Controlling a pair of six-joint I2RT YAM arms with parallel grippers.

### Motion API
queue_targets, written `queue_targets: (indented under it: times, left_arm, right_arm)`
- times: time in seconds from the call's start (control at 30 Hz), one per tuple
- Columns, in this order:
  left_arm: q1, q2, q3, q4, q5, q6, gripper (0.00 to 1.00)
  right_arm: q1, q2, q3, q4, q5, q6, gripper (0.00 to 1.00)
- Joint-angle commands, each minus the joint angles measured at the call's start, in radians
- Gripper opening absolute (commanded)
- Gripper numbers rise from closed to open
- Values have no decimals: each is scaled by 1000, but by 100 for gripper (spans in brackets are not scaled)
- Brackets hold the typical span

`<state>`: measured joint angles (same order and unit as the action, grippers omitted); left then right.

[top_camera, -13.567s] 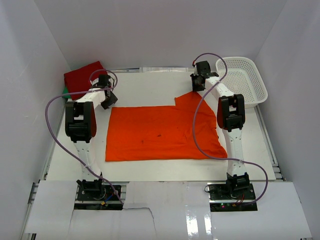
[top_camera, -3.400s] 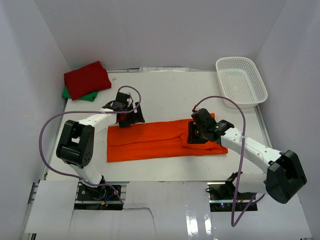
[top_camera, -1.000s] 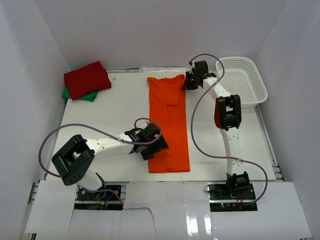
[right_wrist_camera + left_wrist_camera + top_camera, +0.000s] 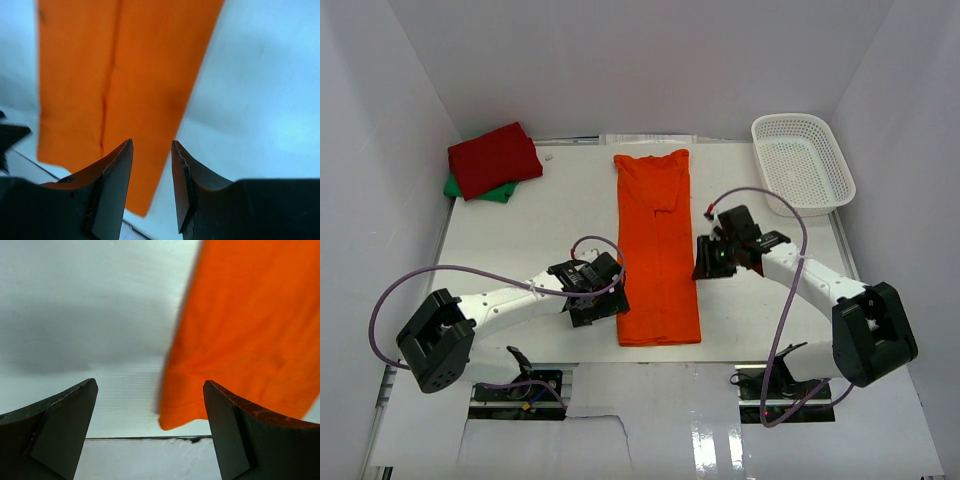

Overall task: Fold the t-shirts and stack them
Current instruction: Grab the bottom of the folded rectangular tshirt with both arms

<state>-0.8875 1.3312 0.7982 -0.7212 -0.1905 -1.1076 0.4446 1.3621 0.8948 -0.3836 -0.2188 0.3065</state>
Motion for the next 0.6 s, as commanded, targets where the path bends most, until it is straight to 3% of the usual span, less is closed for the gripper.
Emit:
queue_targets:
  times: [0.0, 0.27, 0.57]
  left_arm:
    - [-4, -38, -62, 42, 46, -5, 98]
    - [-25, -12, -126, 109, 31, -37, 97]
    - [-74, -58, -200, 219, 42, -60, 91]
  right_arm:
    - [98, -66, -127, -80, 44, 80, 42]
    - [197, -178, -301, -54, 75, 207, 40]
    - [330, -185, -421, 8, 56, 331, 40]
